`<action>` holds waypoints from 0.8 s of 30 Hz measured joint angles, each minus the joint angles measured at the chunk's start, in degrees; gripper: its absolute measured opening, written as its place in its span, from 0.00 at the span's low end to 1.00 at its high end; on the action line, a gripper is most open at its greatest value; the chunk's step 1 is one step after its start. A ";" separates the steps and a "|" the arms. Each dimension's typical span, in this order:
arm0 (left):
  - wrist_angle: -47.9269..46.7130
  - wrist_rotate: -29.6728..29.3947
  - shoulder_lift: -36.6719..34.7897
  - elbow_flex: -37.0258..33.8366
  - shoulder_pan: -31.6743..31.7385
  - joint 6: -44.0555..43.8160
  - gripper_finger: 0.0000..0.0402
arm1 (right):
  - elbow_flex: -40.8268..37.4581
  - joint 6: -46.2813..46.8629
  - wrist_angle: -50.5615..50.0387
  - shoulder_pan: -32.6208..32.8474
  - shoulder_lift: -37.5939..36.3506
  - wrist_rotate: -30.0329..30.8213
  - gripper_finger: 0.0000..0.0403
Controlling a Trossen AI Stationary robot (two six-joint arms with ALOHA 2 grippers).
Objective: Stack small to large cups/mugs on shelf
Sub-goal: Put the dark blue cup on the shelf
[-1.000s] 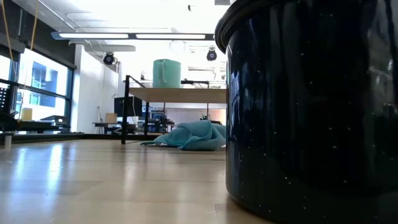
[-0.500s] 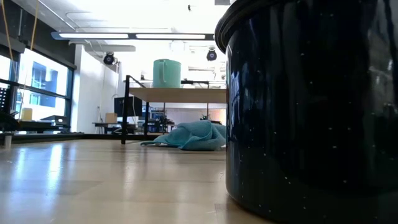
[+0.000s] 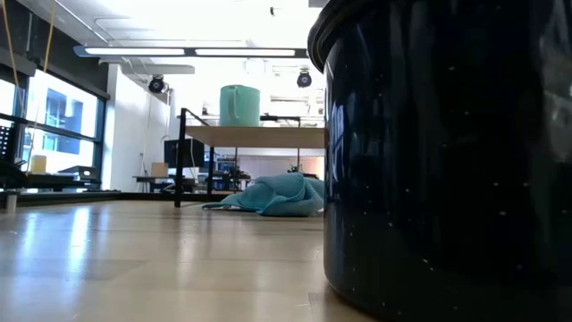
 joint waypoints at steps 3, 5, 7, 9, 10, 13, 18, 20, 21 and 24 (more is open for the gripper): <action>0.00 0.00 0.00 0.00 0.00 0.00 0.16 | 0.00 1.42 -0.02 0.09 0.00 0.31 0.24; 0.00 0.00 0.00 0.00 -0.01 0.00 0.16 | 0.00 2.18 -0.04 0.24 0.00 0.58 0.21; 0.00 0.00 0.00 0.00 -0.04 0.02 0.16 | 0.00 2.50 -0.04 0.54 0.00 0.66 0.18; 0.00 0.00 0.00 0.00 -0.04 0.02 0.16 | 0.00 3.40 -0.06 0.85 0.00 0.64 0.17; 0.00 0.00 0.00 0.00 -0.04 0.02 0.16 | 0.00 3.52 -0.05 1.02 0.00 0.64 0.17; 0.00 0.00 0.00 0.00 -0.04 0.02 0.16 | 0.00 3.75 -0.07 1.42 0.00 1.10 0.17; 0.00 0.00 0.00 0.00 -0.04 0.04 0.16 | 0.00 5.33 -0.17 1.59 -0.02 1.36 0.17; 0.03 0.00 0.00 0.00 -0.04 0.04 0.16 | 0.00 5.39 -0.17 1.57 -0.02 1.43 0.17; 0.08 0.00 0.00 0.00 -0.04 0.04 0.16 | 0.00 5.39 -0.17 1.57 -0.02 1.52 0.17; 0.35 0.53 0.00 0.00 -0.04 0.06 0.16 | 0.00 5.39 -0.17 1.57 -0.02 1.56 0.18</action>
